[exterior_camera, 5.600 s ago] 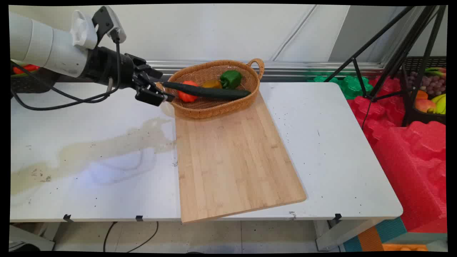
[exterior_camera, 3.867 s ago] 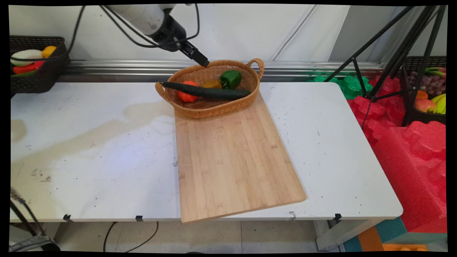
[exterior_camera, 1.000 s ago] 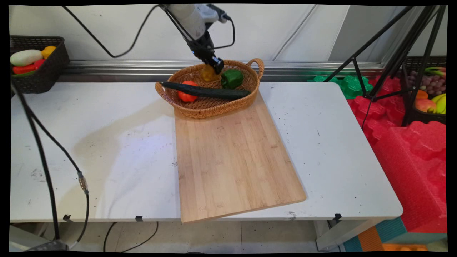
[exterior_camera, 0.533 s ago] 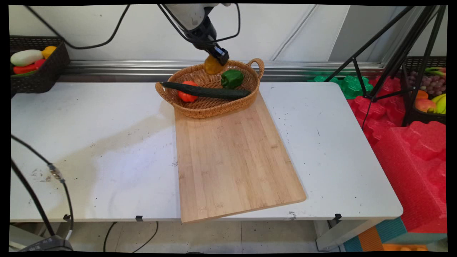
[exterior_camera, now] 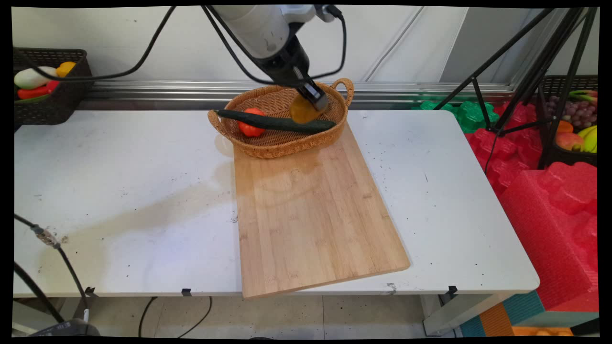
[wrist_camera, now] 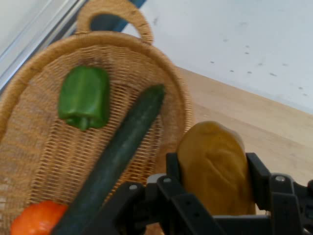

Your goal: Place the picked object on the cutting board

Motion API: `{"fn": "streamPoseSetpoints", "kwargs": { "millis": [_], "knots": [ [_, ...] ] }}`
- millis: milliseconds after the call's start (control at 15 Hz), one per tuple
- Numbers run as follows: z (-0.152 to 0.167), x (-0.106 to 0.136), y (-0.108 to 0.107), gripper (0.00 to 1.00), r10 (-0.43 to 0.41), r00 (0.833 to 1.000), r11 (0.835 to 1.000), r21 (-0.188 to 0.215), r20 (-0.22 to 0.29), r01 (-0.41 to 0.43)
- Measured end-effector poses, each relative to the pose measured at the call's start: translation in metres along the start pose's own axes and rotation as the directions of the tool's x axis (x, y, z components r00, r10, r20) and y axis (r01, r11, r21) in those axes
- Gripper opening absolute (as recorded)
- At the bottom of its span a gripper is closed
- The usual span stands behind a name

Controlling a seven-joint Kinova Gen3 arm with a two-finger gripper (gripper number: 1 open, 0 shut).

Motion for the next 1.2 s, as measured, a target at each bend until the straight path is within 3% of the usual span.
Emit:
{"fn": "streamPoseSetpoints", "kwargs": {
  "millis": [333, 533, 1200],
  "knots": [
    [0.007, -0.006, 0.033, 0.0, 0.057, 0.998, 0.998, -0.024, 0.022, -0.057],
    [0.028, -0.01, 0.047, 0.0, 0.082, 0.995, 0.996, -0.041, 0.054, -0.08],
    [0.101, -0.019, 0.074, 0.0, 0.135, 0.982, 0.988, -0.092, 0.133, -0.124]
  ]
}}
